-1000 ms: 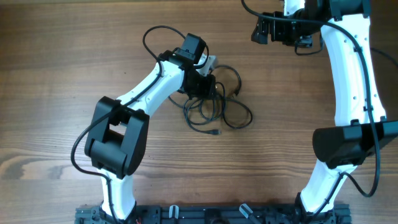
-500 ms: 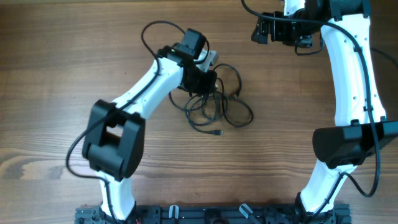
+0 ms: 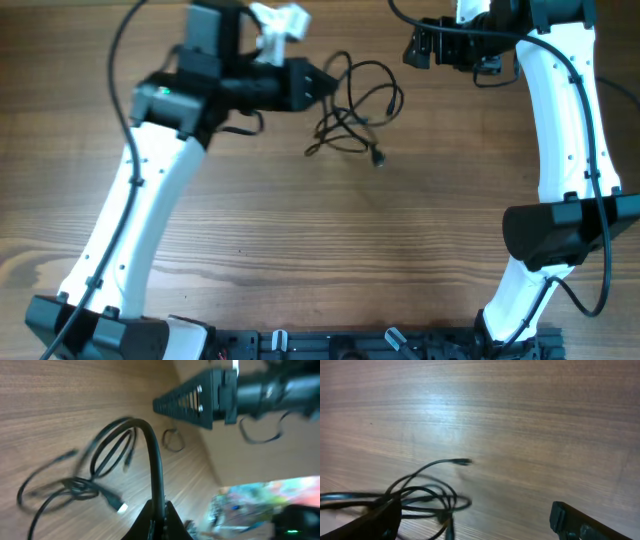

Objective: Untangle cables

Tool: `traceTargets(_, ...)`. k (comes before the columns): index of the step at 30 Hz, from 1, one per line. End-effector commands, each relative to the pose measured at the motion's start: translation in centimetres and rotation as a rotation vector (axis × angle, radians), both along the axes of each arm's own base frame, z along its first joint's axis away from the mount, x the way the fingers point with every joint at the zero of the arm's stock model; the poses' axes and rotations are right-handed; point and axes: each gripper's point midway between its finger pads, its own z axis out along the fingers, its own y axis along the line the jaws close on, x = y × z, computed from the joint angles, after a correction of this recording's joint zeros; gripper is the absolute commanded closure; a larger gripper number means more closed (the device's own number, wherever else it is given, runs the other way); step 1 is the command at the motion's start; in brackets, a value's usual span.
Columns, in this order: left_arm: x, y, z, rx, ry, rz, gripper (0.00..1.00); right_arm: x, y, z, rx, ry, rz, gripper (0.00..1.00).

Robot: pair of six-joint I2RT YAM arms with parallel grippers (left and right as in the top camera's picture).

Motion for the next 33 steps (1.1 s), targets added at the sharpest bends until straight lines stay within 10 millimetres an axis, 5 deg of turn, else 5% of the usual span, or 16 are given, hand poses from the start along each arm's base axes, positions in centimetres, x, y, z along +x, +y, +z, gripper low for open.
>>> traceTargets(1,-1.1,1.2,3.1,-0.219,0.105,-0.1,0.96,0.2,1.2,0.4,0.075,-0.003,0.028,0.03)
traceTargets(11,-0.9,3.4,7.0,-0.434,0.18,-0.189,0.96,-0.8,3.8,0.4,0.071,-0.001,0.109,0.04)
traceTargets(17,-0.6,3.9,10.3,-0.51,0.273,-0.208,0.96,-0.5,3.6,-1.0,-0.012,0.032,0.025,0.05)
traceTargets(21,-0.1,4.6,12.8,-0.52,0.164,-0.218,0.96,-0.7,4.2,-2.5,0.002,0.086,0.039,0.05)
traceTargets(29,0.9,6.0,12.7,-0.516,0.11,-0.173,0.96,-0.6,7.3,-4.3,0.148,0.164,0.111,0.06)
traceTargets(33,1.7,6.1,11.7,-0.507,0.111,-0.124,0.96,-0.9,9.1,-2.3,0.267,0.124,0.193,0.18)
